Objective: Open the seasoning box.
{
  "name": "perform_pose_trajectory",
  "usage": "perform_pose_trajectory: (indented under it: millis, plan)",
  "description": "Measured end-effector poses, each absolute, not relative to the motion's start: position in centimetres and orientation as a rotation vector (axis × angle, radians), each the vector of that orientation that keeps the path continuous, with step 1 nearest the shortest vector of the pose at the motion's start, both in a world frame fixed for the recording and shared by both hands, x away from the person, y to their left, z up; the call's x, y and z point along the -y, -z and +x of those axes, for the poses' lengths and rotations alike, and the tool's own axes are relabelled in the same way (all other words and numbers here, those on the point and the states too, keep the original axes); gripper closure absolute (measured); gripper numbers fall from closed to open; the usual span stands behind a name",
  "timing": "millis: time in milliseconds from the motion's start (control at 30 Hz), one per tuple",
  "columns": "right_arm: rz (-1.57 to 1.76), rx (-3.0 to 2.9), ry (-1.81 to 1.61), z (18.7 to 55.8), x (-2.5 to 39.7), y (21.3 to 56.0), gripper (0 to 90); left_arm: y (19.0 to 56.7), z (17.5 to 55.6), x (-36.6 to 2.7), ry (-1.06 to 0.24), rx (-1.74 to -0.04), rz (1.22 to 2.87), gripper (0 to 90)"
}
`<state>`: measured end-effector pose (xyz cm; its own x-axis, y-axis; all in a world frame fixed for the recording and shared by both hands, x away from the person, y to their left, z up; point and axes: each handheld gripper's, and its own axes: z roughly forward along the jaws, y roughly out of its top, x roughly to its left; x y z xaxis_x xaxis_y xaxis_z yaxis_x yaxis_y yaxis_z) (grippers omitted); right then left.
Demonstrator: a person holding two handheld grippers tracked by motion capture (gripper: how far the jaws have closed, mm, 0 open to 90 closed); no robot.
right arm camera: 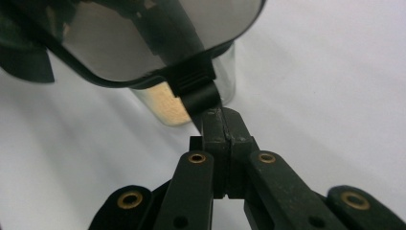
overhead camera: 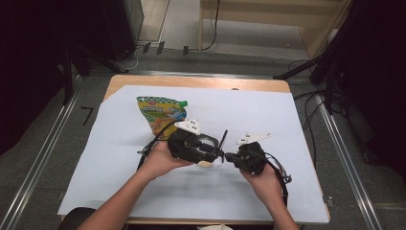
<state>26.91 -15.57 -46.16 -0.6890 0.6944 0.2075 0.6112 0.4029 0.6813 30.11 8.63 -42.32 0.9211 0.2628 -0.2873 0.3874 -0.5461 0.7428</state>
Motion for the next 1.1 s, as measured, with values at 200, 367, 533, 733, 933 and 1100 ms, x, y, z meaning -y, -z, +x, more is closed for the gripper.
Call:
perform_pose_trajectory:
  millis: [200,367,533,733,933,1100]
  plan:
    - [1.228,-2.576,-1.235,27.2,16.1,46.3,90.0,41.6,30.6,-10.9,0.149,-0.52,2.149,57.4]
    - [1.2,-2.598,-1.232,27.1,16.0,46.3,90.0,41.3,31.3,-12.9,0.122,-0.581,2.137,57.2]
    - [1.163,-2.635,-1.228,26.7,15.5,46.6,90.0,41.0,31.8,-14.7,0.102,-0.633,2.129,56.4]
    - [1.106,-2.651,-1.186,26.7,14.8,47.0,90.0,40.3,32.2,-16.5,0.079,-0.672,2.116,52.6]
    - [1.137,-2.615,-1.171,27.5,15.4,47.2,90.0,39.8,32.0,-18.3,0.0,-0.669,2.119,48.2]
    - [1.146,-2.576,-1.17,28.5,16.0,47.4,90.0,39.7,32.1,-20.2,-0.035,-0.707,2.118,48.4]
